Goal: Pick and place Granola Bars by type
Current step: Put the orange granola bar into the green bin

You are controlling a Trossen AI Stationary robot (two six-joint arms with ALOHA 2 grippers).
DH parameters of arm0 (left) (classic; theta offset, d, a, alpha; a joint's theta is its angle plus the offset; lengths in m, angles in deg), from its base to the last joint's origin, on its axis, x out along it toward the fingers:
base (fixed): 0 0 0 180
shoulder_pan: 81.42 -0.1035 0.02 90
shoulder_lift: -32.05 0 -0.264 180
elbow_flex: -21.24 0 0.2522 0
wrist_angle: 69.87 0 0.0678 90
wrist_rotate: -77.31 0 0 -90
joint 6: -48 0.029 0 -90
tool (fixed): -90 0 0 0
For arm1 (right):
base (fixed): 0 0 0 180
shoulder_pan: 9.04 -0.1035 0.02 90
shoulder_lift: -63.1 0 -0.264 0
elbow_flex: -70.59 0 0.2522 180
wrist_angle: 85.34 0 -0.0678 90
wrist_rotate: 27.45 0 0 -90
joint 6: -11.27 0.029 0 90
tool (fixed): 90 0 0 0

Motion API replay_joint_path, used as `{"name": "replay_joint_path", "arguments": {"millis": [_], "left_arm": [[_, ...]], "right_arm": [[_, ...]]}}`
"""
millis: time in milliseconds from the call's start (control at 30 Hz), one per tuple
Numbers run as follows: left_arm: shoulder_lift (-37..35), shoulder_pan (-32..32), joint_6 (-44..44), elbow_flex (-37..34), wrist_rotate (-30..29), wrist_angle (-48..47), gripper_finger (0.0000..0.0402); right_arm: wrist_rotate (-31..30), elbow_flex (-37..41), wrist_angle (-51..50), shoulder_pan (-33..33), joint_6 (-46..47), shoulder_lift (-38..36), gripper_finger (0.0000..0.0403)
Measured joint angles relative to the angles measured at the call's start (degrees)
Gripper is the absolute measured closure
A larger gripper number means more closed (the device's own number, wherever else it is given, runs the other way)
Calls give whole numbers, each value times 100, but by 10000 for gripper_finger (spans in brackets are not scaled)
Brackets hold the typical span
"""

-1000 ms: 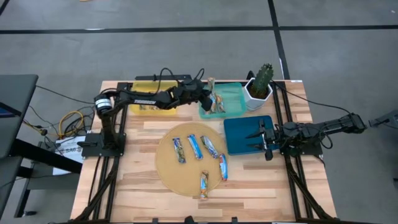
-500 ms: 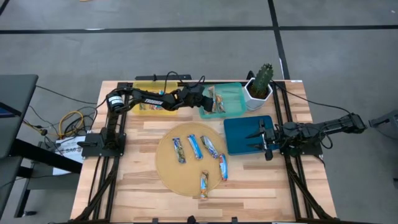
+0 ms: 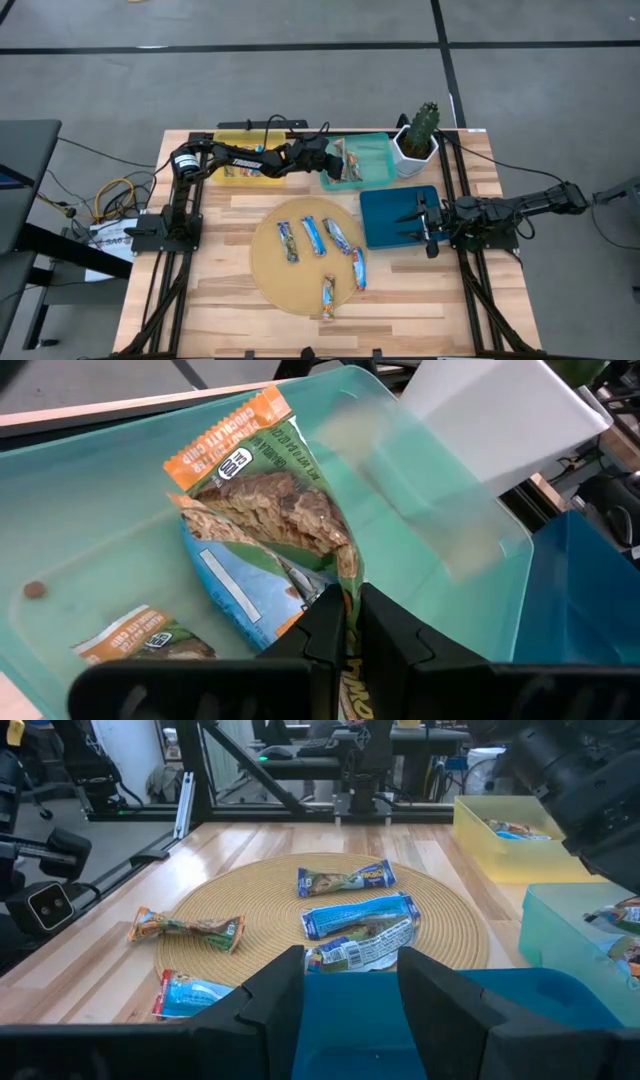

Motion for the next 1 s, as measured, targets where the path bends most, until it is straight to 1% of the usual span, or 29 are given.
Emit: {"name": "replay_joint_path", "arguments": {"millis": [367, 467, 667, 767, 867, 1000], "left_arm": [[-2, 0, -2, 0, 39, 0, 380], [-3, 0, 26, 0, 117, 4, 361], [-7, 0, 26, 0, 129, 20, 298], [-7, 0, 24, 0, 129, 20, 276], [-7, 0, 20, 0, 127, 20, 265], [-7, 0, 18, 0, 127, 62, 263]], "right_arm": [[0, 0, 0, -1, 0, 2, 249], [0, -1, 0, 0, 0, 0, 249], [-2, -1, 0, -2, 0, 0, 249], [0, 1, 0, -2, 0, 0, 249], [-2, -1, 0, -2, 0, 2, 249], [-1, 0, 0, 0, 0, 1, 249]]}}
